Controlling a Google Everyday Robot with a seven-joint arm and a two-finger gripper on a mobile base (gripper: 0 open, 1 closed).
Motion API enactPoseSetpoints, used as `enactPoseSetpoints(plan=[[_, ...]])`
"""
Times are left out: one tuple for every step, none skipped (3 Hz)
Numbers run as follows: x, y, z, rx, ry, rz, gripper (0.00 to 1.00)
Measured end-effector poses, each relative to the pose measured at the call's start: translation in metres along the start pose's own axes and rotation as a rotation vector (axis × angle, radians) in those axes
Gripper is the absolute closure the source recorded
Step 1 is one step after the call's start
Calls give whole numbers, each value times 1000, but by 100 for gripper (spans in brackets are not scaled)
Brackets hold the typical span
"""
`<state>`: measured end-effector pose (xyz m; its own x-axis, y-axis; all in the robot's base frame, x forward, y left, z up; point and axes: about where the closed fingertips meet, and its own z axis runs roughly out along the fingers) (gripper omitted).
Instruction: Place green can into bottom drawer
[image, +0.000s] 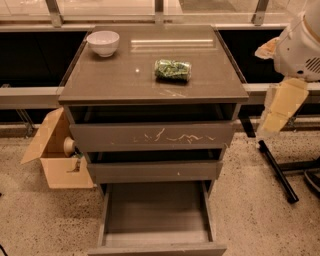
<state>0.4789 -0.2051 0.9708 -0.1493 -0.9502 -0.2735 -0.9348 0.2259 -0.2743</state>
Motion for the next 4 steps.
enactPoseSetpoints(plan=[[-12, -26, 15, 7, -69, -22, 0], [-38, -55, 39, 16, -163, -32, 0], [-39, -57, 40, 17, -167, -32, 0], [-42, -65, 46, 21, -188, -29, 0]])
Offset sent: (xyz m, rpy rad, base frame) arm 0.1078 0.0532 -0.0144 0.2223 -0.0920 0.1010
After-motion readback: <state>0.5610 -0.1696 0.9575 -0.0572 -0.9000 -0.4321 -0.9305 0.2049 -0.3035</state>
